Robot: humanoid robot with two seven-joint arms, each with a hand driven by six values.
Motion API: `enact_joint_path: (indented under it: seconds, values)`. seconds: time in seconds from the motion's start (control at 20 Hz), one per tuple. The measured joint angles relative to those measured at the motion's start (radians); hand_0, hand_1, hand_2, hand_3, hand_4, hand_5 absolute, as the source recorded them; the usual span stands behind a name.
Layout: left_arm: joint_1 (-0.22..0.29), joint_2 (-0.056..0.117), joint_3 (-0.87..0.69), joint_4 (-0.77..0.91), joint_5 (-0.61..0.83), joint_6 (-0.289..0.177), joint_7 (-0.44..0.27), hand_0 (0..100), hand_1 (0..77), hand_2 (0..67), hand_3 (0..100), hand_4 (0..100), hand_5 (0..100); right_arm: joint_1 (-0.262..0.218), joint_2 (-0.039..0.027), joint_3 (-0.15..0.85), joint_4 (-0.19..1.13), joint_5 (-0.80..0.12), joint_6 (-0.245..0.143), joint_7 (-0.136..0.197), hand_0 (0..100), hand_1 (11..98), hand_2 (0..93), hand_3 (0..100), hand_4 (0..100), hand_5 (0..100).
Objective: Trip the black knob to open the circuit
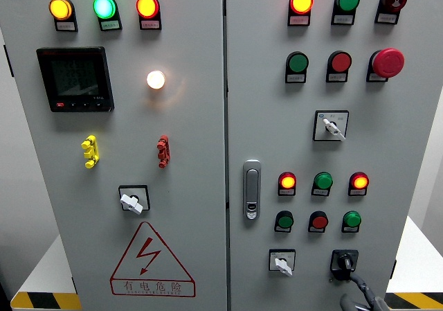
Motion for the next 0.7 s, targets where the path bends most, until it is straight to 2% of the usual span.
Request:
enact_joint_path:
  seconds: [0.7]
  values:
    - [-0.001, 0.001, 0.0, 0.0, 0.0, 0.0, 0.0, 0, 3.2, 12.9, 21, 7, 2, 0.003, 0.0, -0.014, 0.007, 0.0, 0.002, -0.007, 92, 50.1, 3.7, 95, 100, 100]
